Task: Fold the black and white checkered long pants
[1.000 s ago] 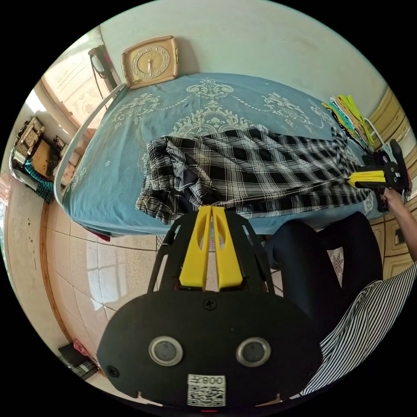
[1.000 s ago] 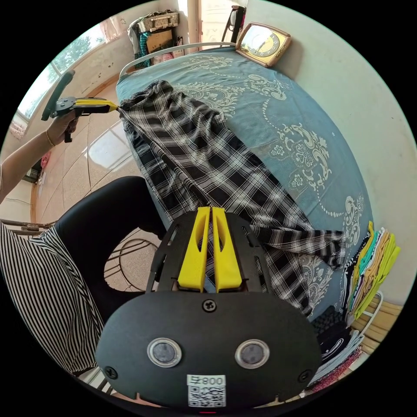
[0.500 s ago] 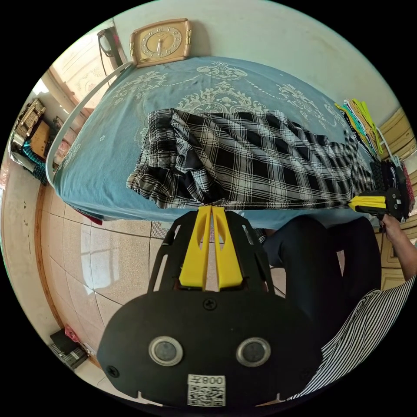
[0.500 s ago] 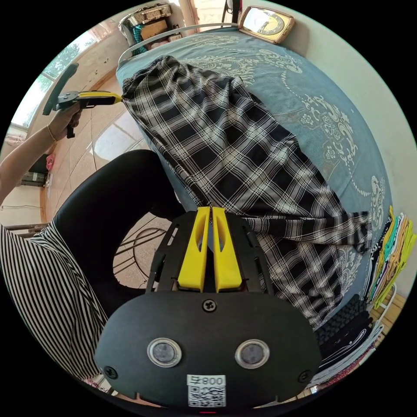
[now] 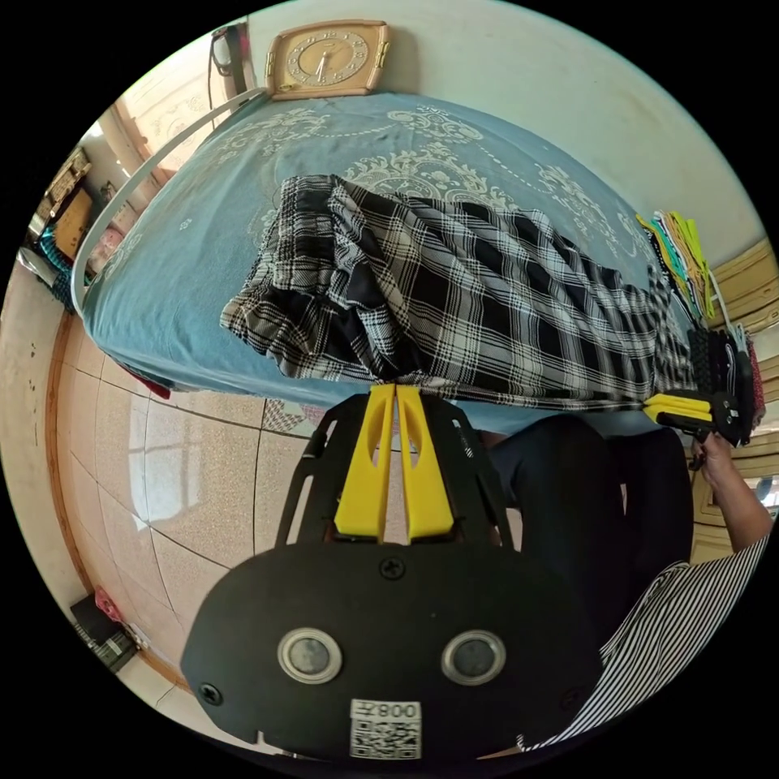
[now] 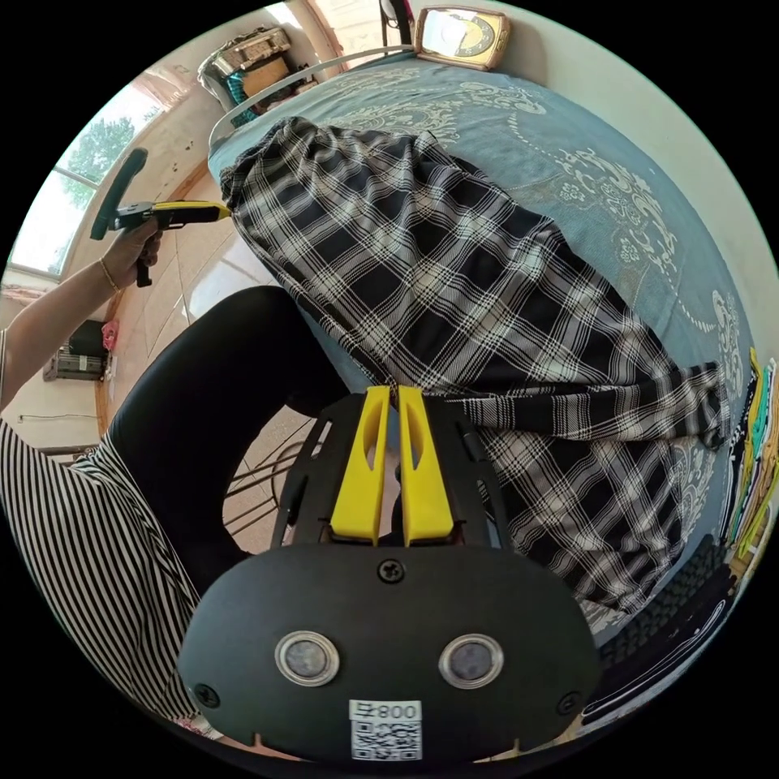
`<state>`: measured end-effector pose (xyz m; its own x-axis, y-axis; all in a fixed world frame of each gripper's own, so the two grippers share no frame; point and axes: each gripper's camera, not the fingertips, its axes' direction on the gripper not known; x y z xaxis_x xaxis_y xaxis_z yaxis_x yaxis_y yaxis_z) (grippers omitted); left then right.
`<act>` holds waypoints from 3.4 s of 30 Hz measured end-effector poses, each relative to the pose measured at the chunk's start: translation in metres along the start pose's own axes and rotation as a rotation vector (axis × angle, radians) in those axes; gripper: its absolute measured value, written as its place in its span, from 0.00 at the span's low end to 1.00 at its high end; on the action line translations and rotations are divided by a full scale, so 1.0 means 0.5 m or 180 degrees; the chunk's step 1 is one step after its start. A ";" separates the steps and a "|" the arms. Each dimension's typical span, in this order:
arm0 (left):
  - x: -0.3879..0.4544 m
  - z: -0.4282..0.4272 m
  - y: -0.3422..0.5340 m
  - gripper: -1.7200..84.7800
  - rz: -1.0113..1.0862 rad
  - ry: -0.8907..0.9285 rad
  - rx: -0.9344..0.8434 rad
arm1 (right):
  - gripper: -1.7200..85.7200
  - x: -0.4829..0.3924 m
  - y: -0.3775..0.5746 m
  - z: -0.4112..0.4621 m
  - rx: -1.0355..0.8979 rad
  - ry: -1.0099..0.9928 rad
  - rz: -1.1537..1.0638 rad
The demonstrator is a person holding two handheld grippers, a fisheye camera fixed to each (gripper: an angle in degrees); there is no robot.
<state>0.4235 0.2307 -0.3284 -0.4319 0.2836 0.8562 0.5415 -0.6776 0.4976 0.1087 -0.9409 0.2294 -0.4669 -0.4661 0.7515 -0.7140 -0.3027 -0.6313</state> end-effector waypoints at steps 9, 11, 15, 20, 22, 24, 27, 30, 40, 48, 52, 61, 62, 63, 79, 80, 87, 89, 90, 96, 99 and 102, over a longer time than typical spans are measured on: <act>-0.049 0.034 0.058 0.03 -0.0053 0.0091 0.0027 | 0.04 0.084 0.058 -0.027 0.0354 -0.0497 0.0487; -0.059 0.039 0.070 0.03 -0.0045 0.0091 0.0036 | 0.03 0.105 0.059 -0.033 0.0458 -0.0607 0.0593; -0.086 0.049 0.099 0.03 -0.0084 0.0174 0.0075 | 0.03 0.134 0.032 -0.029 0.0587 -0.0705 0.0639; -0.128 0.052 0.138 0.03 -0.0210 0.0357 0.0150 | 0.02 0.144 -0.016 0.028 0.0300 -0.0608 0.0532; -0.159 0.037 0.166 0.04 -0.0394 0.0578 0.0332 | 0.02 0.152 -0.027 0.074 0.0044 -0.0551 0.0504; -0.188 0.015 0.185 0.05 -0.0522 0.0810 0.0606 | 0.02 0.162 -0.023 0.076 0.0119 -0.0612 0.0542; -0.245 -0.003 0.192 0.08 -0.0758 0.0989 0.0923 | 0.02 0.176 -0.020 0.083 0.0159 -0.0653 0.0562; -0.298 0.020 0.162 0.09 -0.1017 0.1065 0.0863 | 0.02 0.184 -0.026 0.089 0.0134 -0.0629 0.0545; -0.358 0.059 0.136 0.05 -0.1592 0.1046 0.0703 | 0.02 0.211 -0.034 0.106 0.0132 -0.0572 0.0523; -0.379 -0.052 0.155 0.04 -0.1523 0.0795 0.1082 | 0.02 0.210 -0.050 0.105 0.0112 -0.0445 0.0379; -0.363 -0.023 0.138 0.04 -0.1548 0.0697 0.0732 | 0.02 0.215 -0.058 0.121 0.0032 -0.0405 0.0339; -0.286 -0.078 0.114 0.03 -0.1652 0.0685 0.0948 | 0.02 0.275 -0.046 0.071 0.0327 -0.0385 0.0406; -0.280 -0.085 0.114 0.03 -0.1671 0.0686 0.0972 | 0.02 0.281 -0.044 0.066 0.0362 -0.0365 0.0410; -0.266 -0.098 0.114 0.03 -0.1688 0.0706 0.1035 | 0.02 0.293 -0.043 0.060 0.0397 -0.0316 0.0415; 0.572 -0.073 -0.214 0.02 0.1300 0.1680 -0.0130 | 0.02 0.436 0.076 0.151 0.0135 -0.0484 0.0739; 0.600 -0.077 -0.222 0.02 0.1397 0.1662 -0.0156 | 0.03 0.444 0.084 0.151 0.0157 -0.0529 0.0771; 0.888 -0.130 -0.306 0.03 0.2241 0.1365 -0.0321 | 0.06 0.668 0.190 0.076 0.0917 -0.0529 0.1586; 0.942 -0.142 -0.330 0.03 0.2289 0.1376 -0.0340 | 0.07 0.757 0.205 0.062 0.0993 -0.0464 0.1886; 0.975 -0.151 -0.346 0.03 0.2296 0.1368 -0.0328 | 0.08 0.813 0.212 0.054 0.1033 -0.0405 0.2044; 1.128 -0.198 -0.417 0.03 0.2377 0.1308 -0.0366 | 0.10 1.025 0.207 0.032 0.1017 -0.0097 0.2484; 1.189 -0.223 -0.444 0.03 0.2345 0.1349 -0.0398 | 0.10 1.090 0.198 0.039 0.0951 0.0044 0.2574; 1.247 -0.250 -0.465 0.03 0.2377 0.1310 -0.0419 | 0.10 1.139 0.195 0.070 0.0724 0.0156 0.2606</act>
<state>-0.0619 0.4803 0.0721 -0.2367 -0.5187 0.8215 0.7107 -0.6690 -0.2176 -0.2085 -1.2648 0.5895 -0.8162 -0.5760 0.0451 -0.0214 -0.0479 -0.9986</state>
